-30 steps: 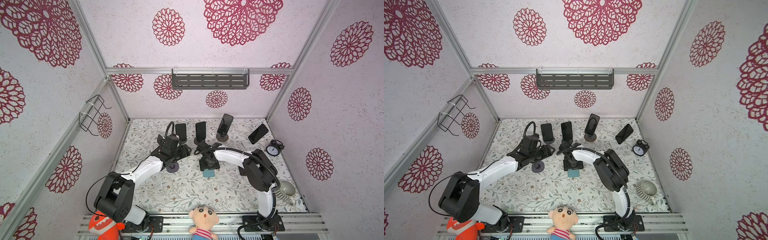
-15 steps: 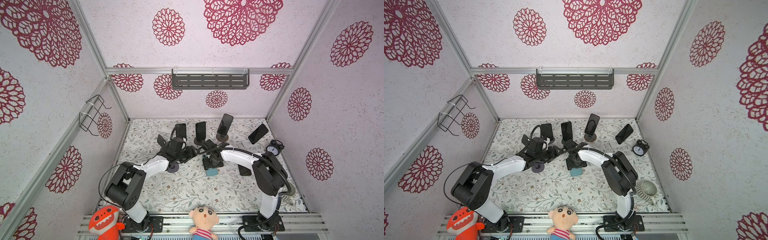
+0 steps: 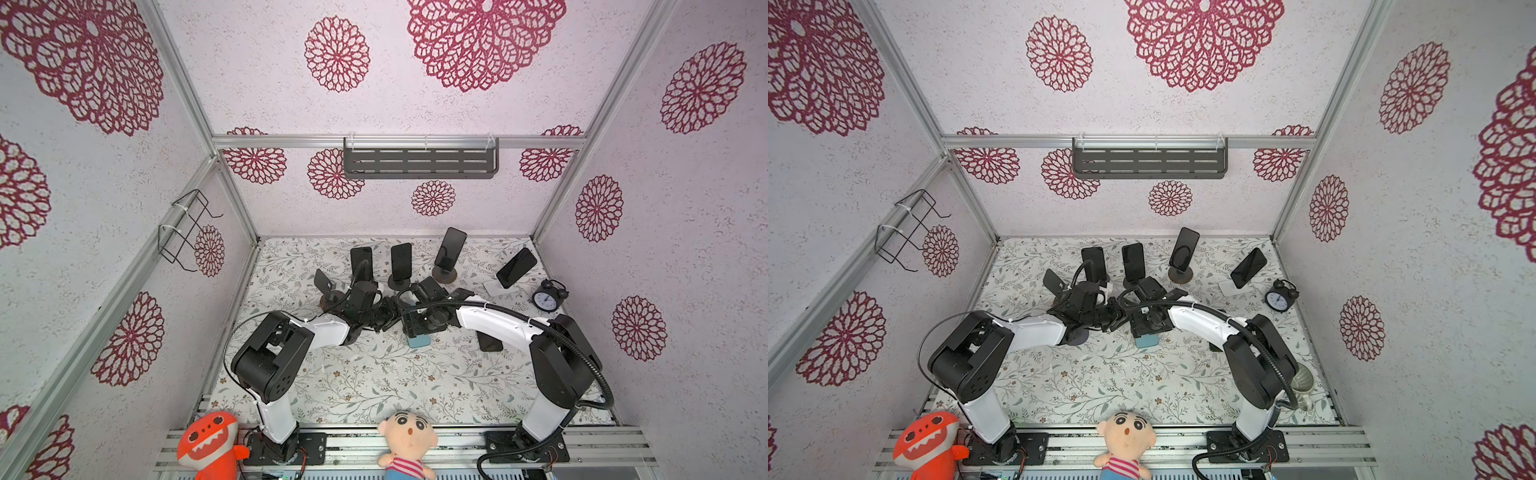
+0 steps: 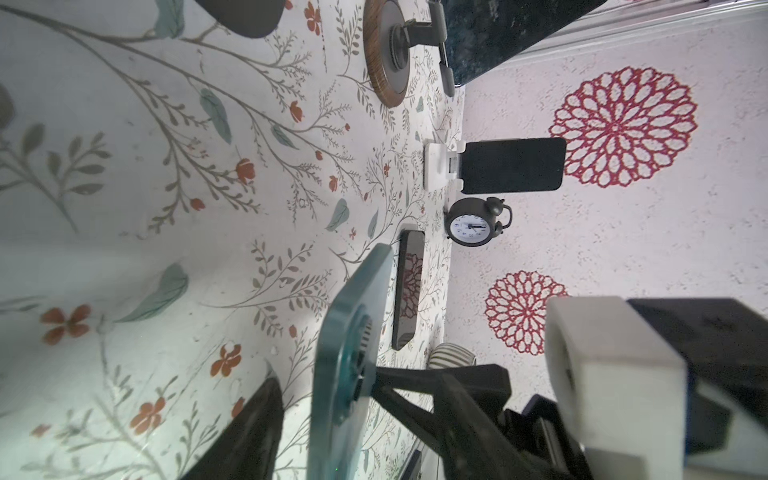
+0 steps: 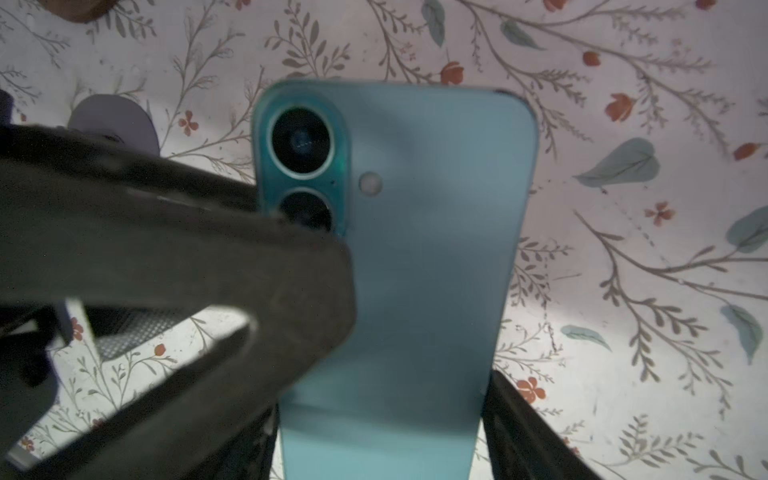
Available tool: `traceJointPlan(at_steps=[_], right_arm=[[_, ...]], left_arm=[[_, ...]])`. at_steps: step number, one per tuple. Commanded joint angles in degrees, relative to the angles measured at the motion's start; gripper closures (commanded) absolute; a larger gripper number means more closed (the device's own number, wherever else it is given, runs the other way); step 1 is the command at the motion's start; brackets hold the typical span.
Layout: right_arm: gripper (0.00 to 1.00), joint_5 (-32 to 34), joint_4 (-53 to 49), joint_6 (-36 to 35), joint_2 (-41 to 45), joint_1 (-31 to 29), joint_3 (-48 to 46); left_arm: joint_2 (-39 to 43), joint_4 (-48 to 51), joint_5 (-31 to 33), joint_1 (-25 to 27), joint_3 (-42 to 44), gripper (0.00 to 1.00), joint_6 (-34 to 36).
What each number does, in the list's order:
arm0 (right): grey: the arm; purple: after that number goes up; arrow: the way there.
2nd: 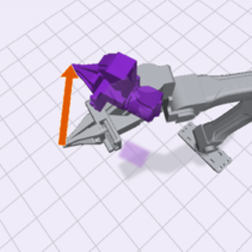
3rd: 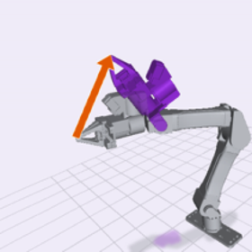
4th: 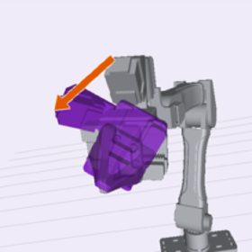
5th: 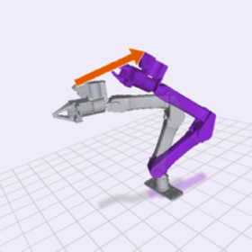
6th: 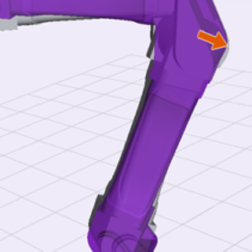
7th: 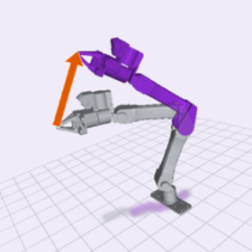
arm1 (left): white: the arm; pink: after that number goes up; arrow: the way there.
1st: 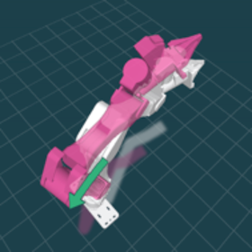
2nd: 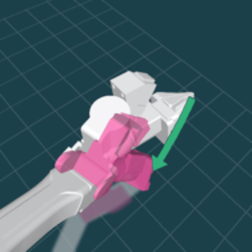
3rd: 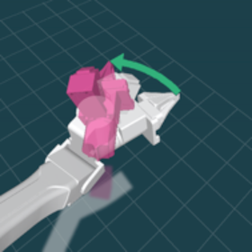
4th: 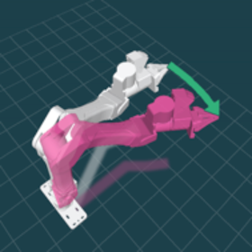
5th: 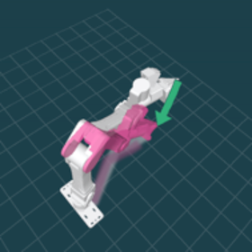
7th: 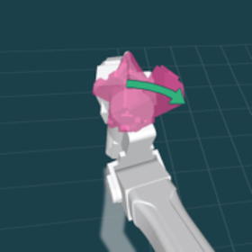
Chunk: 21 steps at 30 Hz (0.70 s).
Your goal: Remove the phone from the phone stand
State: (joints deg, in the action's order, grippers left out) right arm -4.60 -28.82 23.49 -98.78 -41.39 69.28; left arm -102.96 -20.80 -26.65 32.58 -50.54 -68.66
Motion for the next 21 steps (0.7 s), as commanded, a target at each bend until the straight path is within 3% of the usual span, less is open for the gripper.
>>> traceJointPlan(at_steps=[1, 4, 9, 12, 14, 16, 21], right_arm=[[0.36, -2.34, 3.72, -0.73, 3.40, 0.24, 0.68], [0.36, -3.21, 4.20, -0.86, 3.95, 0.51, 0.49], [0.35, -6.57, 5.97, -0.89, 5.63, 1.88, -0.35], [0.23, -11.54, 6.20, -1.57, 7.79, 4.65, -1.08], [0.14, -16.83, 6.19, -2.31, 9.93, 7.96, -2.31], [0.11, -22.53, 5.88, -3.32, 12.21, 12.48, -4.32], [0.20, -41.97, 9.65, -4.88, 15.31, 24.61, -12.11]], left_arm=[[-1.50, -2.87, -1.53, 0.64, -1.07, 0.54, -0.57], [-1.40, -4.65, -2.03, 0.65, -0.61, 0.71, -1.05], [-1.16, -5.70, -2.35, 0.56, -0.96, 0.89, -0.96], [-0.62, -6.30, -2.26, 0.47, -1.22, 0.96, -0.63], [-0.31, -7.37, -2.52, 0.29, -1.32, 0.99, -0.29], [0.10, -8.31, -3.12, 0.21, -1.57, 1.00, -0.07], [2.20, -13.90, -4.90, -0.28, -0.75, 1.00, 1.50]])
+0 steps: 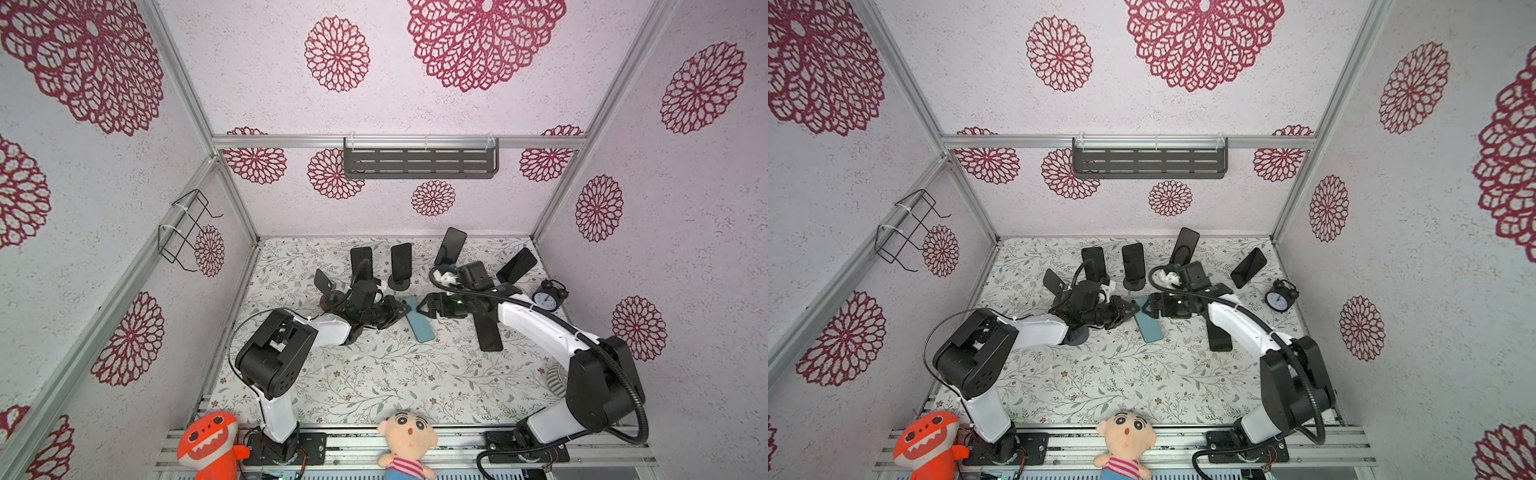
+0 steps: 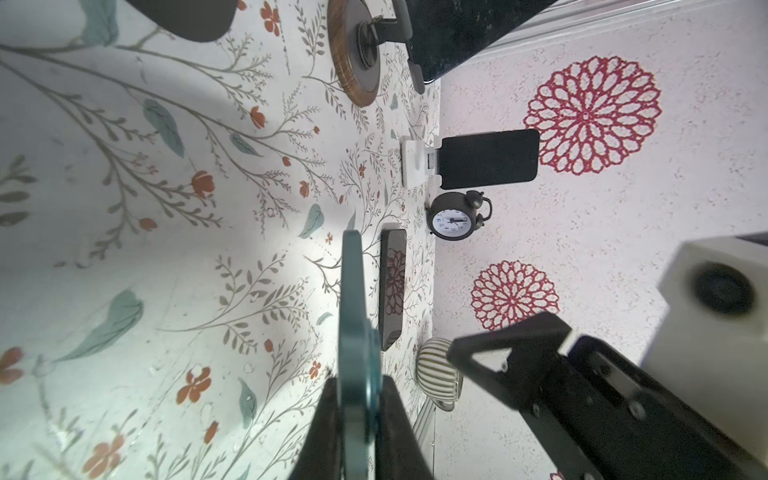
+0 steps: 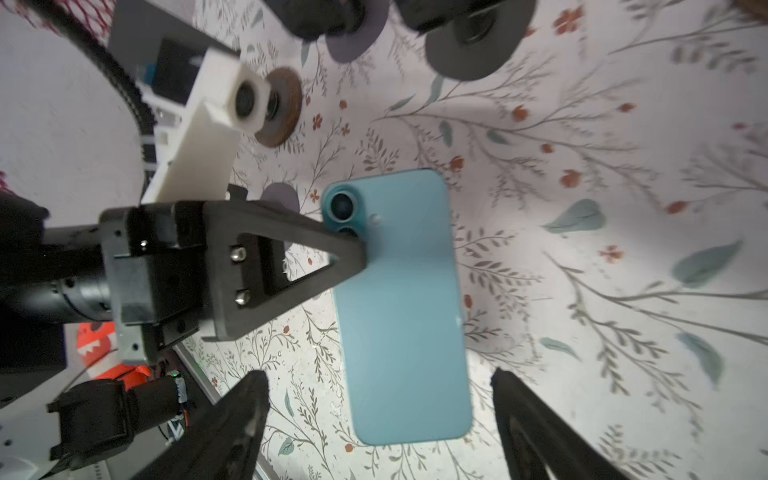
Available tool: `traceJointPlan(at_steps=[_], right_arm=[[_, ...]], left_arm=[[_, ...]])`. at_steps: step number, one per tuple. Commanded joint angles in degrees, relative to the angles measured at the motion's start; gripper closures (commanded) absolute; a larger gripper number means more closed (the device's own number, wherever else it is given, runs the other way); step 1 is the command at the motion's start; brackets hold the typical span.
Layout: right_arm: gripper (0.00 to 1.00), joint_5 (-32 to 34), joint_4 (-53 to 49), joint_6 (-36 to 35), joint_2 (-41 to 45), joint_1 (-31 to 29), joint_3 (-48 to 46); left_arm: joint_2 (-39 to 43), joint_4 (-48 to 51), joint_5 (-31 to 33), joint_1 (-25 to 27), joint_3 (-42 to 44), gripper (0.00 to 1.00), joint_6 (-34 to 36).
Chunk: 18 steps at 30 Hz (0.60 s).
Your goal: Remove the phone from the phone stand
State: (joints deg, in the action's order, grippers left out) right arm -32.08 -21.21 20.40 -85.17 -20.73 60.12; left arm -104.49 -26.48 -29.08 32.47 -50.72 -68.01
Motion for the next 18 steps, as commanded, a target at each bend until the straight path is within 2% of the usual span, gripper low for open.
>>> traceJointPlan(at_steps=[1, 6, 10, 13, 18], right_arm=[[0.23, -18.31, 4.13, -0.97, 2.13, 5.91, -4.62], [0.27, -29.76, 16.33, 4.56, 2.26, 9.22, -10.30], [0.27, -34.29, 29.42, 12.58, 1.51, 9.05, -14.49], [0.29, -35.37, 32.35, 13.73, 1.75, 7.73, -14.63], [0.47, -34.94, 31.13, 12.55, 1.84, 5.88, -13.54]], left_arm=[[4.32, -10.04, -3.05, -0.51, 0.00, 1.00, 1.05], [5.70, -17.96, -5.44, -1.49, 1.79, 1.00, 0.44], [4.61, -28.51, -6.84, -1.93, 2.90, 1.00, -3.40], [3.33, -31.23, -7.22, -1.88, 2.56, 1.00, -4.86], [1.57, -34.78, -6.70, -1.89, 2.55, 1.00, -6.79]])
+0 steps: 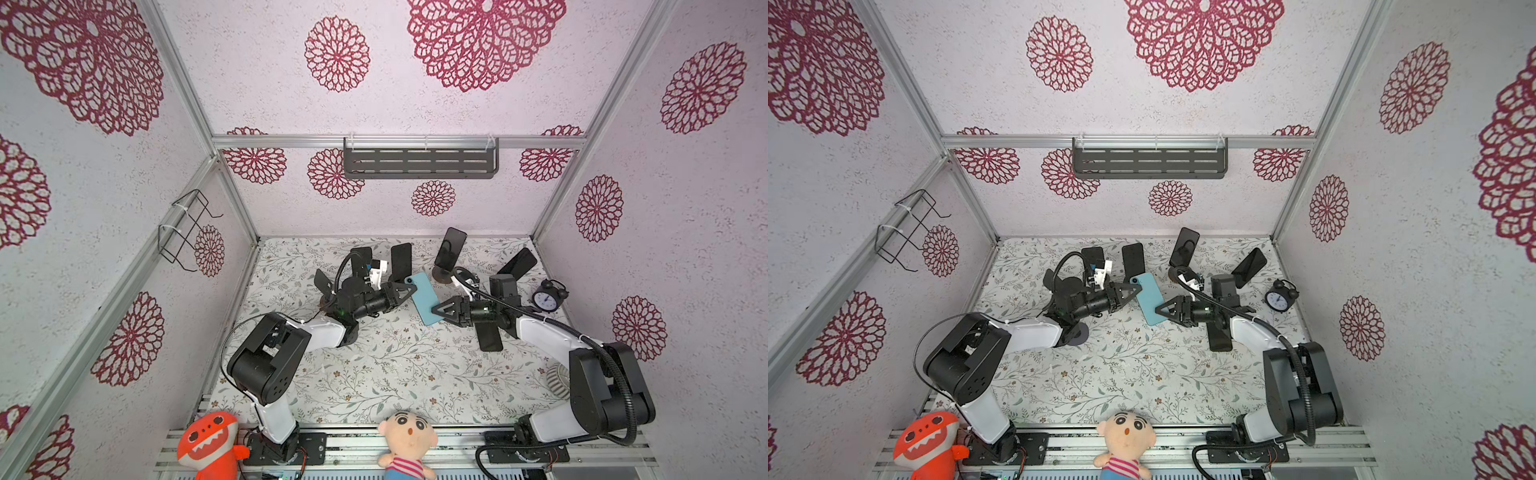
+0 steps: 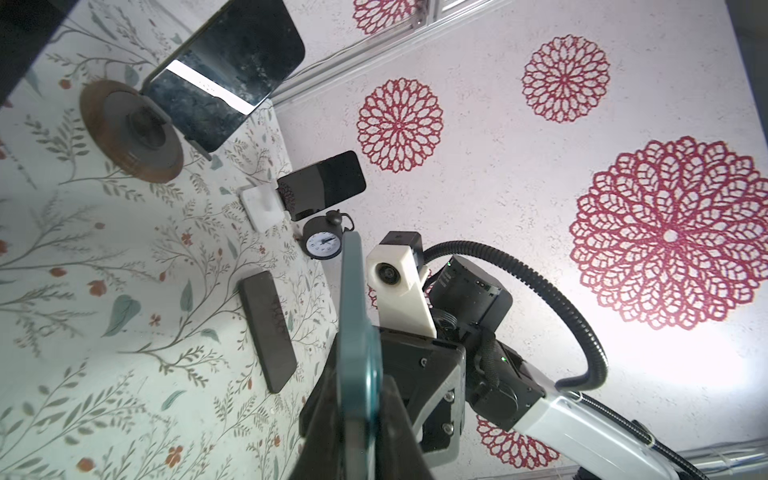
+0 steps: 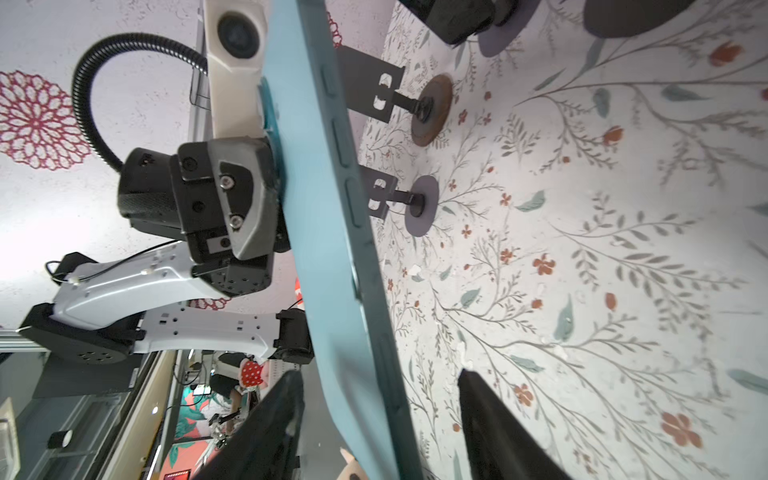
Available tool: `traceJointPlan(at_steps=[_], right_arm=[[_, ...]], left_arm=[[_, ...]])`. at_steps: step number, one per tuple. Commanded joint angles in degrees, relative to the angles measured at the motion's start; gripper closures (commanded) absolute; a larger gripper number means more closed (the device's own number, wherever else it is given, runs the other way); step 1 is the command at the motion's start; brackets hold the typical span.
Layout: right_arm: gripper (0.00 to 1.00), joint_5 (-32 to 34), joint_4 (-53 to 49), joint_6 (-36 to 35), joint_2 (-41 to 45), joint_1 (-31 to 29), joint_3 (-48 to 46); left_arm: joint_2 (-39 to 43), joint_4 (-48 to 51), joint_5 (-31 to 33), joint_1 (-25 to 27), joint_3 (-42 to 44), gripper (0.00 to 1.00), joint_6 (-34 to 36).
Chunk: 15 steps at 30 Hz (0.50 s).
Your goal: Remove the phone from the phone stand
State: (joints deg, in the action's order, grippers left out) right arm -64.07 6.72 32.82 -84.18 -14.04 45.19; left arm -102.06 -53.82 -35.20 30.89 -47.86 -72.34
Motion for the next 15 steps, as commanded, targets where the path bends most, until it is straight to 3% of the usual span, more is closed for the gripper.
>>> traceJointPlan(at_steps=[1, 7, 9, 13, 14, 15], right_arm=[[0.52, -2.42, 2.89, -0.18, 1.03, -0.77, 1.41], [0.81, 1.27, -0.17, -2.99, 1.79, -0.81, 3.17], [0.88, 2.76, -2.58, -4.69, 2.22, -0.81, 4.36], [0.97, 9.91, -14.15, -12.38, 3.31, -0.96, 8.42], [1.00, 13.30, -17.88, -14.83, 3.67, -1.35, 9.63], [1.00, 17.49, -21.16, -16.79, 4.00, -1.99, 10.80]], left_arm=[[-0.90, -7.23, -0.44, -0.39, -0.36, 1.00, -2.33], [-0.60, -5.91, -0.32, -0.43, 0.02, 1.00, -1.45], [-0.25, -4.54, 0.10, -0.55, 0.33, 0.79, -1.11], [1.79, 1.70, 2.22, -1.78, 1.45, 0.12, 0.13], [2.64, 4.25, 2.79, -1.81, 1.32, 0.00, 1.04], [3.34, 7.05, 3.47, -1.83, 0.85, 0.03, 2.03]])
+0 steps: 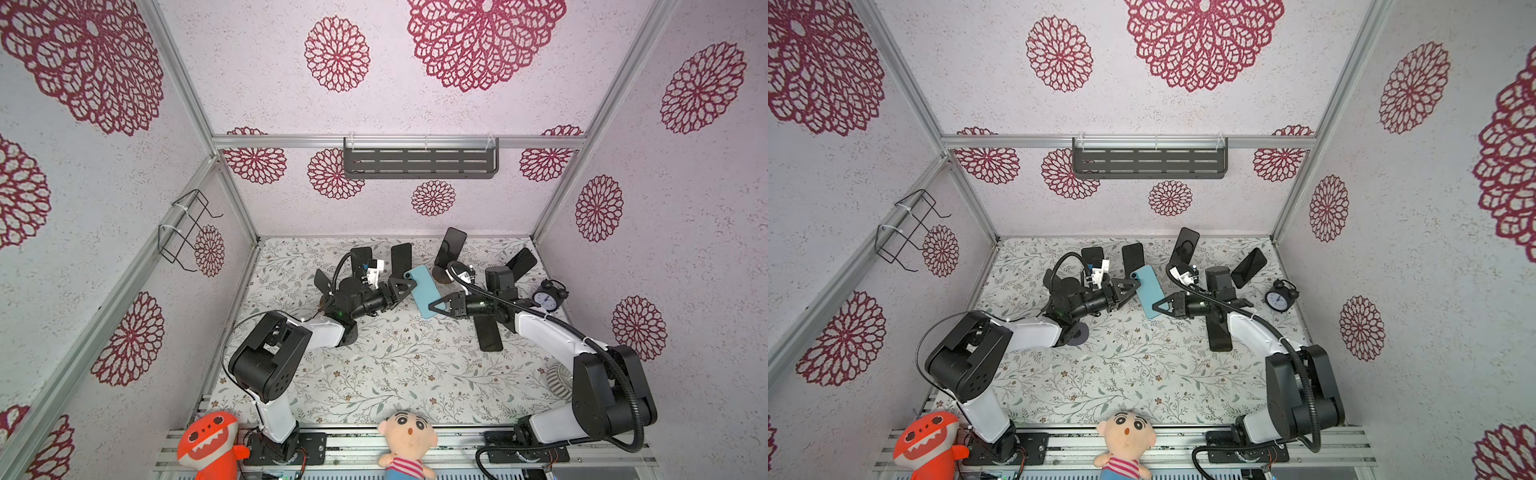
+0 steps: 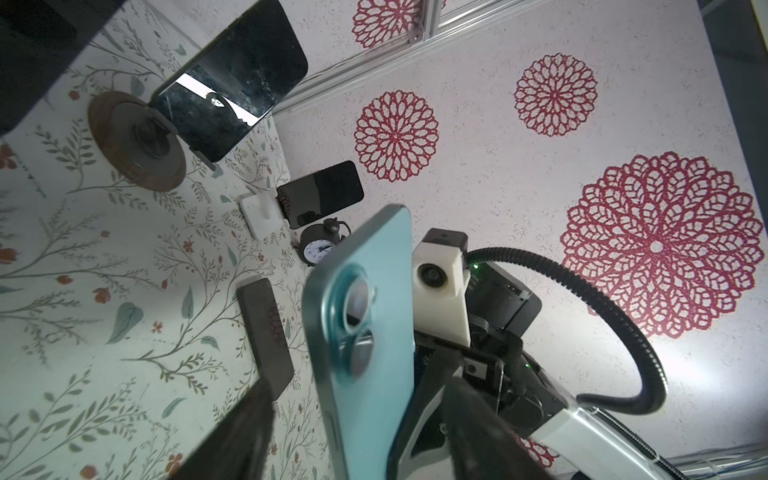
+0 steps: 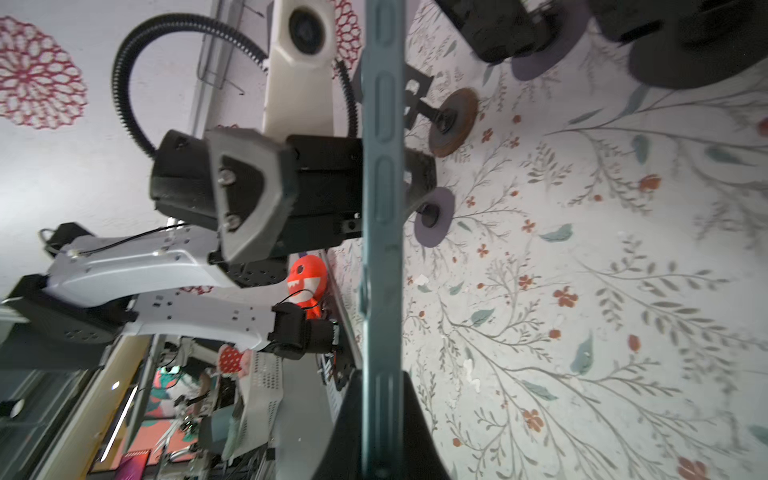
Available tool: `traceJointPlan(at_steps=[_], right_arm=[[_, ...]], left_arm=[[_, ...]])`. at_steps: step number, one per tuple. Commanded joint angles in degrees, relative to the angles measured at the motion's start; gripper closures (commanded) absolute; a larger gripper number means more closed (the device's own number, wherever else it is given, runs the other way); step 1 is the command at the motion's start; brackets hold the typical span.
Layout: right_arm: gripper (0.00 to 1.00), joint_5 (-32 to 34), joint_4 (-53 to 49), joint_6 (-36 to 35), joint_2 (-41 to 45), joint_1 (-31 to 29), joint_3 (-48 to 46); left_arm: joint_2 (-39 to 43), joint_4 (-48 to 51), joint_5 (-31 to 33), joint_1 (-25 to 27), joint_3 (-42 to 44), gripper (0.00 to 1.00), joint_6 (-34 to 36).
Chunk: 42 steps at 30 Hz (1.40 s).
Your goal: Remove the phone from the phone stand
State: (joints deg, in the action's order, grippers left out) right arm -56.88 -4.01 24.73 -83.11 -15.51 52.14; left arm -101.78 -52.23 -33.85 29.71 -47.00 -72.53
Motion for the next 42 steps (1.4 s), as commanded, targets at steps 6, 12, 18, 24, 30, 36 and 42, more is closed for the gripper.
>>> traceJointPlan(at_steps=[6, 12, 18, 24, 30, 36, 42], right_arm=[[1.00, 40.66, -17.24, -13.25, 5.46, -11.99, 7.45], [1.00, 48.95, -9.68, -11.31, 7.07, -17.98, 4.28], [1.00, 49.65, -7.95, -10.58, 7.35, -19.50, 4.46], [1.00, 51.35, -8.76, -11.54, 6.89, -21.07, 5.40], [1.00, 52.94, -9.97, -12.16, 4.65, -22.67, 6.40], [1.00, 51.29, -8.60, -11.09, 3.84, -22.99, 6.39], [1.00, 50.31, -8.20, -10.73, 3.97, -23.01, 6.53]], left_arm=[[6.06, 24.81, 8.74, 1.94, -5.57, 0.02, 8.64], [2.75, 27.45, 7.92, 3.65, -8.58, 0.03, 7.48], [0.47, 27.75, 7.60, 4.12, -9.74, 0.03, 6.63], [-0.67, 27.29, 8.68, 4.41, -9.88, 0.03, 5.91], [-1.18, 24.40, 7.57, 4.94, -10.65, 0.03, 4.90], [-1.21, 21.88, 7.44, 5.22, -10.07, 0.03, 4.08], [-2.33, 22.15, 7.39, 5.38, -10.48, 0.03, 3.82]])
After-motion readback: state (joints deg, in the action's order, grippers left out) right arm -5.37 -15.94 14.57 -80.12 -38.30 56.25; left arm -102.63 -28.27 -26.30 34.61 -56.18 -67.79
